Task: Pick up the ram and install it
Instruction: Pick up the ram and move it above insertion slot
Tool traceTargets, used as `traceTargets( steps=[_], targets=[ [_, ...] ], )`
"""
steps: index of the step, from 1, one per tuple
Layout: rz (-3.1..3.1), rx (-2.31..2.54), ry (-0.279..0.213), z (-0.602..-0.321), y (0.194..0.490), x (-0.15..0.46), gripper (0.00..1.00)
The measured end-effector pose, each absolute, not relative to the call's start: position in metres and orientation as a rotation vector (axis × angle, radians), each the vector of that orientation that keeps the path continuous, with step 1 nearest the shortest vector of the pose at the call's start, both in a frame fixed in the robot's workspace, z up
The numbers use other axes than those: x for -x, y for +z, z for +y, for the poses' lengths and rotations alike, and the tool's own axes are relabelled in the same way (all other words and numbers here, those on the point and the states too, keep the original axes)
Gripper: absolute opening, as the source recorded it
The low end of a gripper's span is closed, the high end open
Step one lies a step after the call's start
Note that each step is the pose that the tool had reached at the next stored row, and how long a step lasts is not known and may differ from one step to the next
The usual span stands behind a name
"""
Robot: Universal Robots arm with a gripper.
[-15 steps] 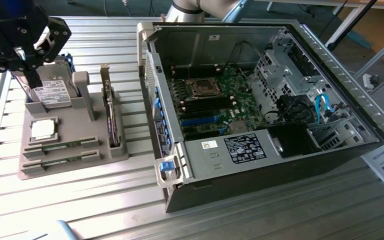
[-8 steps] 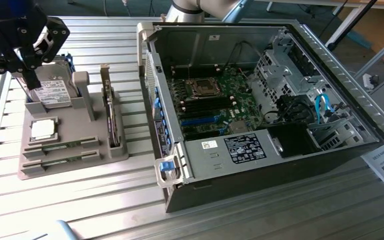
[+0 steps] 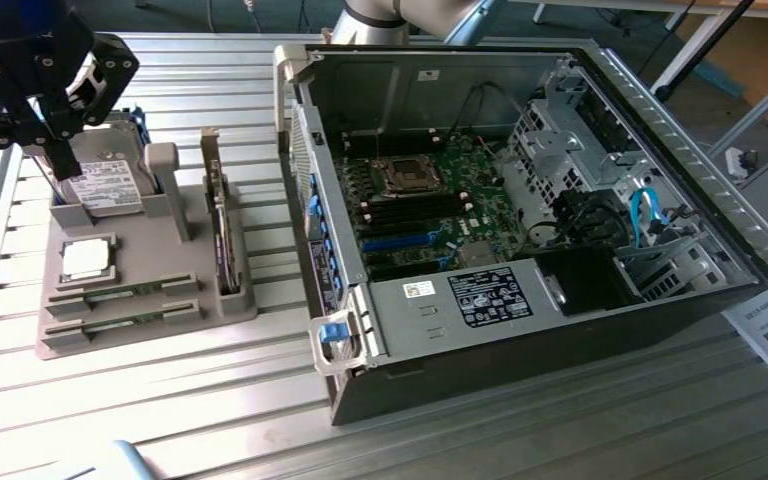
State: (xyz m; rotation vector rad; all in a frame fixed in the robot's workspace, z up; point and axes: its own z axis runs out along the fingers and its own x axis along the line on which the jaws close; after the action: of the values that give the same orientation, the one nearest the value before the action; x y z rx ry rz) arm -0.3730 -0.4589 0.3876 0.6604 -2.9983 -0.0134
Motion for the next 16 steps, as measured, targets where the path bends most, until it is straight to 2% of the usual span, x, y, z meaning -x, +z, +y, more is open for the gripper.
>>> traceTargets(
  steps=[16],
  targets=[
    [-2.954, -0.850, -0.005, -0.4591, 0.3875, 0.3730, 0.11]
  ],
)
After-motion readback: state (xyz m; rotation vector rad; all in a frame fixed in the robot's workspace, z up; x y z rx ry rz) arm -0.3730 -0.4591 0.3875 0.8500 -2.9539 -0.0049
